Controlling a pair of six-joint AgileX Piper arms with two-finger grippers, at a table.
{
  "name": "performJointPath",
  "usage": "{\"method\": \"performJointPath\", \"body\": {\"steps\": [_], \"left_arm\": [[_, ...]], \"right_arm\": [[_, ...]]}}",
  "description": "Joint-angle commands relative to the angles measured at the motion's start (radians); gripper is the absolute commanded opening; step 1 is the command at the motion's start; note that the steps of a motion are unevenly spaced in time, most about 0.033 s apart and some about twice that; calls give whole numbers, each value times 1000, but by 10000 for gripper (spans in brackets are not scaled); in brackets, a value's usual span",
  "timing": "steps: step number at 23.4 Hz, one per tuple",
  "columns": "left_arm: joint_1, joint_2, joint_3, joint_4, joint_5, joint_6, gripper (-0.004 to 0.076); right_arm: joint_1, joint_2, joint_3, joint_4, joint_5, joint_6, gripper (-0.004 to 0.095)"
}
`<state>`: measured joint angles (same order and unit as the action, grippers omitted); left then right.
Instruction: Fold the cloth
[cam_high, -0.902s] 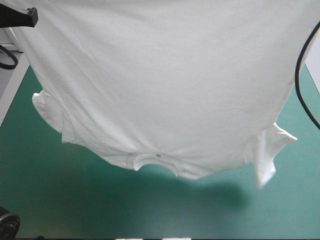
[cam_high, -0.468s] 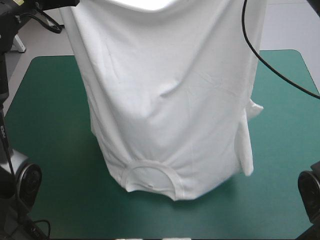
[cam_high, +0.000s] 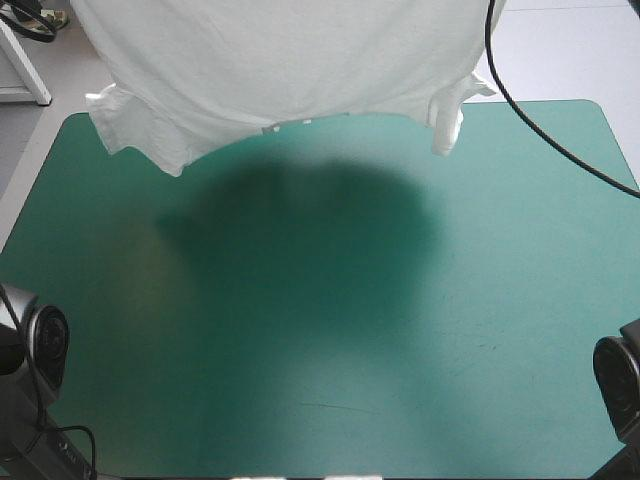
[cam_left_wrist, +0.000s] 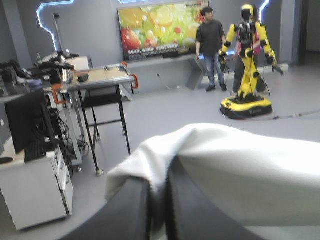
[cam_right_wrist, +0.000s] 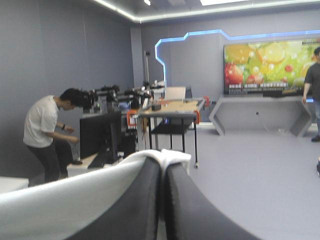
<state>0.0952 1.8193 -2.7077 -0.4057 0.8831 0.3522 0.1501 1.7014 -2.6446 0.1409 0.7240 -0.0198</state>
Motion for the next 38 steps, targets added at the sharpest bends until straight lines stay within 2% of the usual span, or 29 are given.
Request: {"method": "performJointPath", "body": {"steps": [1,4,5,7,9,10,14,16,21,29,33,35,38], "left_arm": [[3,24,21,-33,52,11,-9],[3,74,105,-101,181,11,-9],[1,102,149,-119,276,11,-9],[-12,142,226,-124,370,-1,-9],[-36,149,320,-121,406,-8,-9],[-51,137,381,-123,404,-6,-9],[-112,19,634,-94,396,17,-9],[-136,-94,812,-96,360,24,-9],[-168,-368,1182,-94,260,13,-9],[-170,-742,1706,-97,331,0,-9],[-170,-907,1908,-90,408,-16,-9],[-180,-990,1999,-12,406,-95,-9],[-198,-1038,2077,109,406,-171,-9]], "right_arm": [[0,30,-21,-14,102,-9,-15],[0,163,-21,-14,315,20,-15],[0,241,-21,-8,408,43,-15],[0,350,-15,37,495,55,-15],[0,389,21,123,495,59,-15],[5,377,63,120,495,47,-14],[17,177,419,-9,495,28,-15],[17,30,675,-40,495,20,-15],[17,-223,1043,-59,495,-8,-15],[17,-538,1516,-20,495,-9,-15],[17,-705,1752,-15,495,6,-15],[17,-806,1900,-12,495,25,-15],[17,-866,2015,-5,496,44,-15]]}}
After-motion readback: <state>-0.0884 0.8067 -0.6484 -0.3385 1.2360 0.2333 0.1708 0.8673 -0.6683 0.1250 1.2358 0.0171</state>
